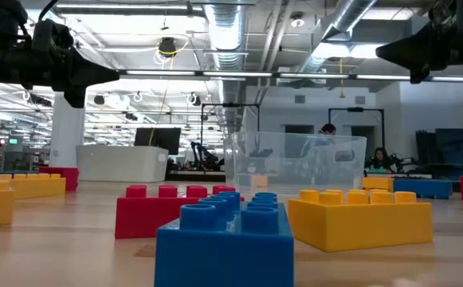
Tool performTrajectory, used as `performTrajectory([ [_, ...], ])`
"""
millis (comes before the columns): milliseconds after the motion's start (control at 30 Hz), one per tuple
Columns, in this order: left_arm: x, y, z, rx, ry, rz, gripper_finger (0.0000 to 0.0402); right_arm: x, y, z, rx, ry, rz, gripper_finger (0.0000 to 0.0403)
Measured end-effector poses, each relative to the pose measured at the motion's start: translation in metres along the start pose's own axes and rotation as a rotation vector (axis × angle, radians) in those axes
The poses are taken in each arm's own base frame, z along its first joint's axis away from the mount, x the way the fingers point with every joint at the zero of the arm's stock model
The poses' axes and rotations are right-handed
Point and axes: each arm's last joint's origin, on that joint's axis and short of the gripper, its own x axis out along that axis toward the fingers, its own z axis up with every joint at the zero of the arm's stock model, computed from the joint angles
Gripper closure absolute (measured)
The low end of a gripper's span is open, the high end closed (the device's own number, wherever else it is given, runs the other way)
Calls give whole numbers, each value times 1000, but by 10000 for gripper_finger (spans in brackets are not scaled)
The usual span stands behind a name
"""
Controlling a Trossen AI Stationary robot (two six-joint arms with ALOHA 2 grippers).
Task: Sort & place blocks by color
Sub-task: Put the yellow game piece into the black bin
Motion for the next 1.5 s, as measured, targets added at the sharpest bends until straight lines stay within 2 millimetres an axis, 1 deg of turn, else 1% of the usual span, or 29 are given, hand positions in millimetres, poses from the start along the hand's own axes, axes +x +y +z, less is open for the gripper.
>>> performTrajectory([
  [233, 0, 0, 0, 0, 0, 0, 401, 0, 0, 9, 27, -89, 1, 370],
  [333, 0, 0, 0, 0, 0, 0, 401, -1, 0, 17, 106, -167, 2, 370],
  [433, 0, 0, 0, 0, 0, 0, 401, -3, -2, 24, 158, -241, -57, 370],
  [500, 0, 0, 0, 0, 0, 0, 401, -3, -4, 24, 166, -248, -93, 370],
  [567, 0, 0, 0, 0, 0, 0, 401, -2, -4, 20, 178, -208, -114, 370],
  [700, 0, 0, 0, 0, 0, 0, 402, 5, -5, 9, 217, -102, -228, 370],
  [800, 0, 0, 0, 0, 0, 0, 401, 11, -4, 5, 198, -45, -265, 370],
  [967, 0, 0, 0, 0, 0, 0, 401, 17, -3, 11, 207, 109, -330, 366],
  [1133, 0, 0, 0, 0, 0, 0, 401, 27, 0, 17, 202, 283, -386, 349],
  [1300, 0, 0, 0, 0, 1, 0, 401, 43, 2, 14, 149, 392, -441, 341],
  [1500, 0, 0, 0, 0, 0, 0, 401, 54, -7, 5, 129, 533, -560, 337],
])
